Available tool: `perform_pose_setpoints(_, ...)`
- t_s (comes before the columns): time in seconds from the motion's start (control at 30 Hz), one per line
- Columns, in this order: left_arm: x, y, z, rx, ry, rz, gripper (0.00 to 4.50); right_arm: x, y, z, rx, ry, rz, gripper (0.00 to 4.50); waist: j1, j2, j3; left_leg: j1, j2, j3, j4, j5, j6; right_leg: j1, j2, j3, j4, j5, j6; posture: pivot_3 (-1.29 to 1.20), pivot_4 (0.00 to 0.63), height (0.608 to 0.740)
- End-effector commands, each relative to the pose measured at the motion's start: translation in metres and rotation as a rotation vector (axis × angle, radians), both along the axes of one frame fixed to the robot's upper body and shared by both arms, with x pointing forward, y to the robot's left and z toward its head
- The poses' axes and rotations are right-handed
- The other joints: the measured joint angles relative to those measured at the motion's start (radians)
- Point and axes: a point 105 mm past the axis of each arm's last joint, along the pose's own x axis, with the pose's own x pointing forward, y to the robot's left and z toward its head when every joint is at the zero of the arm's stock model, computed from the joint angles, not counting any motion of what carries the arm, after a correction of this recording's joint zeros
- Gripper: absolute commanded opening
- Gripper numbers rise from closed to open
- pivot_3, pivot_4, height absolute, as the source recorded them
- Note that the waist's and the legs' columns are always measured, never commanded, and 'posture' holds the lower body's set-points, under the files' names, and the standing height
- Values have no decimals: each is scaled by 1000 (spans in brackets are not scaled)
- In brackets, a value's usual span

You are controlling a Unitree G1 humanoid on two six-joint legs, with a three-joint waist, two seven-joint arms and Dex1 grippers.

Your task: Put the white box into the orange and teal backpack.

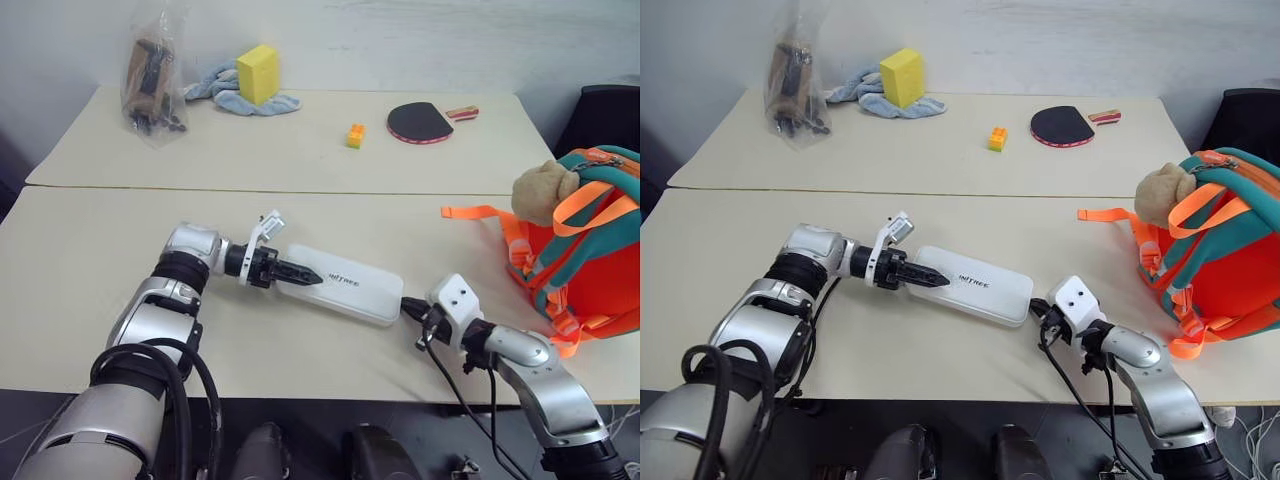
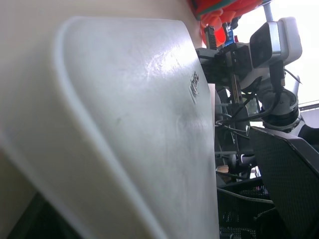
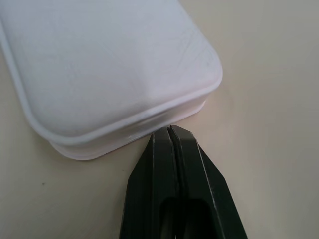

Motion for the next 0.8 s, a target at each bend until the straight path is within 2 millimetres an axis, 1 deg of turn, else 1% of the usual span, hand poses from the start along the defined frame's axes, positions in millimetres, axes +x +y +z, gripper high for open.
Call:
perform_pose_setpoints(0.03, 4, -7, 13, -22, -70, -22, 4434, -2, 7, 4, -8, -27, 27, 0, 0, 0, 0, 0, 0, 0, 0, 0, 0, 0, 0, 0, 0, 0, 0, 0, 150, 740)
perform_pose_setpoints(0.07, 4, -8, 14, -34, -70, -22, 4434, -2, 6, 4, -9, -28, 26, 0, 0, 0, 0, 0, 0, 0, 0, 0, 0, 0, 0, 0, 0, 0, 0, 0, 150, 740)
perform_pose_setpoints(0.17, 4, -9, 19, -62, -73, -29, 3902, -2, 3, 5, -13, -30, 19, 0, 0, 0, 0, 0, 0, 0, 0, 0, 0, 0, 0, 0, 0, 0, 0, 0, 150, 740)
perform_pose_setpoints(0.23, 3, -8, 20, -63, -72, -33, 3380, -2, -1, 6, -18, -32, 11, 0, 0, 0, 0, 0, 0, 0, 0, 0, 0, 0, 0, 0, 0, 0, 0, 0, 150, 740)
perform_pose_setpoints(0.3, 3, -6, 21, -63, -69, -35, 2705, -3, -4, 5, -23, -31, 4, 0, 0, 0, 0, 0, 0, 0, 0, 0, 0, 0, 0, 0, 0, 0, 0, 0, 150, 740)
perform_pose_setpoints(0.37, 2, -4, 23, -65, -65, -37, 2134, -4, -5, 4, -27, -30, 0, 0, 0, 0, 0, 0, 0, 0, 0, 0, 0, 0, 0, 0, 0, 0, 0, 0, 150, 740)
perform_pose_setpoints(0.47, 1, 2, 24, -73, -55, -28, 1365, -8, -6, 4, -25, -30, -8, 0, 0, 0, 0, 0, 0, 0, 0, 0, 0, 0, 0, 0, 0, 0, 0, 0, 150, 740)
perform_pose_setpoints(0.53, -1, 5, 26, -90, -48, -27, 1330, -11, -6, 5, -22, -36, -17, 0, 0, 0, 0, 0, 0, 0, 0, 0, 0, 0, 0, 0, 0, 0, 0, 0, 150, 740)
perform_pose_setpoints(0.63, -7, 8, 33, -137, -49, -46, 1330, -17, -14, 8, -20, -40, -79, 0, -2, 0, 0, -1, 0, 0, 0, 0, -1, 0, 0, -1, 1, 0, 0, 0, 150, 740)
perform_pose_setpoints(0.7, -12, 7, 44, -203, -56, -56, 1330, -24, -21, 11, -20, -41, -124, 358, -1, 0, 0, -1, 0, 0, 0, 0, -1, -1, 0, -1, 0, 0, 0, 0, 150, 740)
perform_pose_setpoints(0.73, -14, 6, 50, -237, -58, -56, 1330, -31, -24, 14, 3, -37, -145, 548, -1, 0, 0, -1, 1, -1, 0, 0, -1, -1, 0, -1, 1, 0, 0, 0, 150, 740)
perform_pose_setpoints(0.8, -17, 5, 54, -268, -61, -50, 1330, -43, -29, 19, 32, -31, -173, 1208, 2, 0, 0, -2, 0, -3, 0, 0, -1, -1, 0, -3, 2, 0, 0, 0, 150, 740)
